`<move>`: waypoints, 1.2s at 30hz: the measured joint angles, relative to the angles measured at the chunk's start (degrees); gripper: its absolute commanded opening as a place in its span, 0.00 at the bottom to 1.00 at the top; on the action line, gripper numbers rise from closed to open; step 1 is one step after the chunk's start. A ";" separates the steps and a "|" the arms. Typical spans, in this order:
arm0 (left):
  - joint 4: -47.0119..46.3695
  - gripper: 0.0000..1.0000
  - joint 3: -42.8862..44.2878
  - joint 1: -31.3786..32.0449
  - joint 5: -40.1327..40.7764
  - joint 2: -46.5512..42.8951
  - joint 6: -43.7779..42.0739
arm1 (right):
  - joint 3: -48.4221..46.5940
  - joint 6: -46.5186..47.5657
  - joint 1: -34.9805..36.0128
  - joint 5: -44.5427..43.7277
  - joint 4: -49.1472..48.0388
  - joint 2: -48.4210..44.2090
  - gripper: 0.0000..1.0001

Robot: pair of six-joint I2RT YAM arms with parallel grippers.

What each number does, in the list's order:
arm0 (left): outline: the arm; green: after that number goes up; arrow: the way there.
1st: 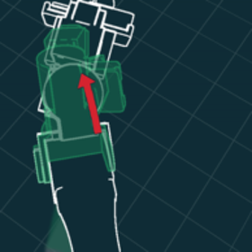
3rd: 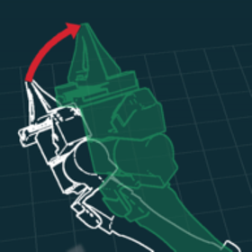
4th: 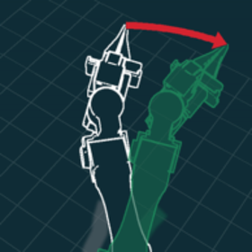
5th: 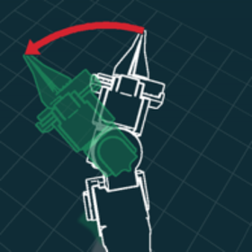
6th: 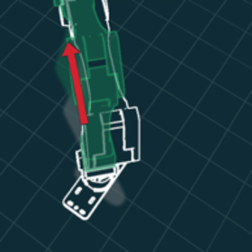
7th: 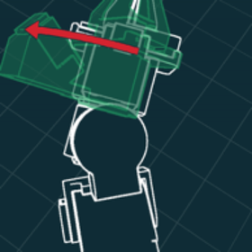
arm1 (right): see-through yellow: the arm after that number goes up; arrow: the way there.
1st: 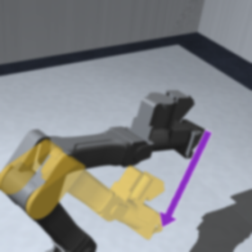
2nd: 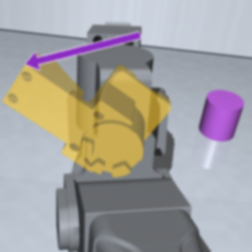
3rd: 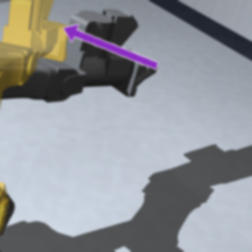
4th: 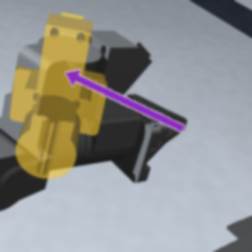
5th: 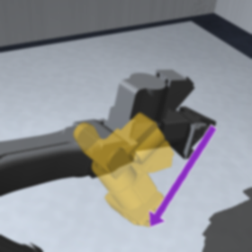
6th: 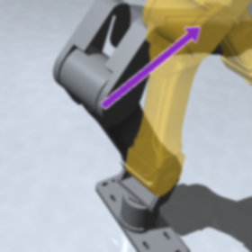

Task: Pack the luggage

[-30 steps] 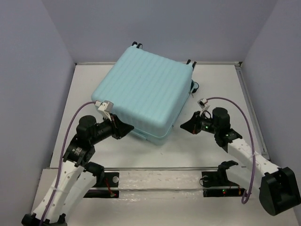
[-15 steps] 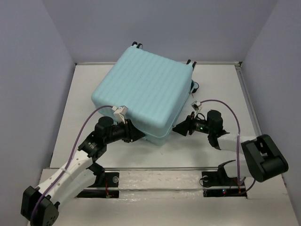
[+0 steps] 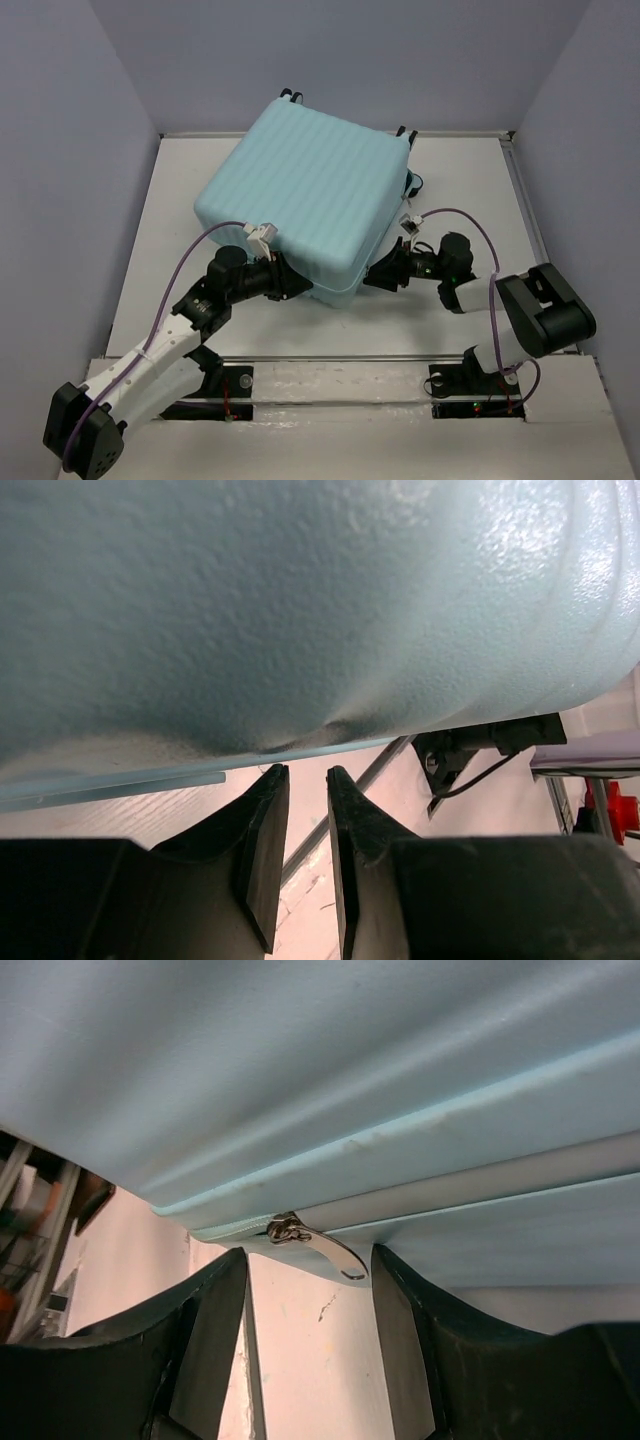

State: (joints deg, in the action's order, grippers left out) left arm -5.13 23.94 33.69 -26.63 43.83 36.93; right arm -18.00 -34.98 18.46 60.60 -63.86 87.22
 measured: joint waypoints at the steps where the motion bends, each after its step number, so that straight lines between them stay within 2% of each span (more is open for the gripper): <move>1: -0.02 0.33 0.00 0.04 0.07 0.00 0.02 | -0.07 0.70 0.00 -0.13 1.46 -1.01 0.58; 5: -0.55 0.33 0.00 0.48 0.37 0.31 0.26 | -0.55 3.30 0.00 -0.31 5.62 -5.33 0.46; 10: -1.62 0.33 0.00 1.81 0.90 0.79 1.09 | -1.44 4.52 0.13 -1.16 8.33 -4.81 0.32; 15: -3.65 0.33 0.00 2.58 1.07 1.36 1.95 | -1.46 4.61 0.81 -2.69 8.41 -4.07 0.08; 20: -5.90 0.33 0.15 3.26 0.76 3.45 2.62 | -1.42 4.46 1.29 -4.09 9.84 -4.90 0.07; 25: -6.23 0.33 2.23 3.48 1.46 7.10 3.02 | 0.20 5.62 3.74 -11.65 16.92 -11.87 0.07; 29: -6.88 0.33 5.66 3.65 2.71 11.52 3.37 | 1.68 8.20 12.07 -21.81 27.74 -22.32 0.07; 32: -7.58 0.33 8.04 4.00 3.34 14.25 3.61 | 1.90 8.41 18.47 -32.79 36.72 -29.57 0.07; 34: -8.61 0.33 9.14 4.39 3.96 15.34 3.76 | 1.92 7.93 21.29 -35.56 39.74 -32.28 0.07; 36: -10.14 0.33 10.43 4.76 4.09 16.55 3.78 | 1.97 6.69 27.80 -38.64 43.36 -34.69 0.07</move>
State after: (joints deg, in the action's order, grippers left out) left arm -15.27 34.37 38.46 -22.55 60.38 40.71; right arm -16.03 -28.29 46.26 21.96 -20.49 52.53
